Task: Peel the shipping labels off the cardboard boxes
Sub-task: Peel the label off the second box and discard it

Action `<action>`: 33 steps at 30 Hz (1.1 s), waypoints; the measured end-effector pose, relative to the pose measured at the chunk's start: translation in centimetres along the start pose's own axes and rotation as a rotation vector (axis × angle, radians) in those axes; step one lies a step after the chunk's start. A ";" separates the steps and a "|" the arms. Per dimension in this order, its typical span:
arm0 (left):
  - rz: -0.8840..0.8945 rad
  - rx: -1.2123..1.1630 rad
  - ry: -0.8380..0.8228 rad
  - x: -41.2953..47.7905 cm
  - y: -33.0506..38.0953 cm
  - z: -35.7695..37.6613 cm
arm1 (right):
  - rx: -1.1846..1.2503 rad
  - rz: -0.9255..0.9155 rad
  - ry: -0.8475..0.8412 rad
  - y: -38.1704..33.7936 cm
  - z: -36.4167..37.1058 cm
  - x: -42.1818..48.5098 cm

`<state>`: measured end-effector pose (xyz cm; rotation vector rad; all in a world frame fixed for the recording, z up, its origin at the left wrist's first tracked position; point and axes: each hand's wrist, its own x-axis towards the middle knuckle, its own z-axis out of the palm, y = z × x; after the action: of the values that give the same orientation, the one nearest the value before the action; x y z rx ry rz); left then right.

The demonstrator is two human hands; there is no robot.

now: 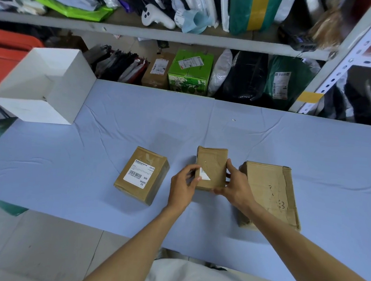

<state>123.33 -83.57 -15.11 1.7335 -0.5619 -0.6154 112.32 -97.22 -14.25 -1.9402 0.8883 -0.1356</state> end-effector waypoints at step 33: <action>0.036 0.065 0.031 -0.4 -0.4 0.1 | -0.006 -0.025 -0.016 -0.4 -0.1 -0.3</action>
<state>123.02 -83.27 -15.48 1.7872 -0.5955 -0.5494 112.27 -96.97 -13.74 -1.9555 0.8552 -0.1327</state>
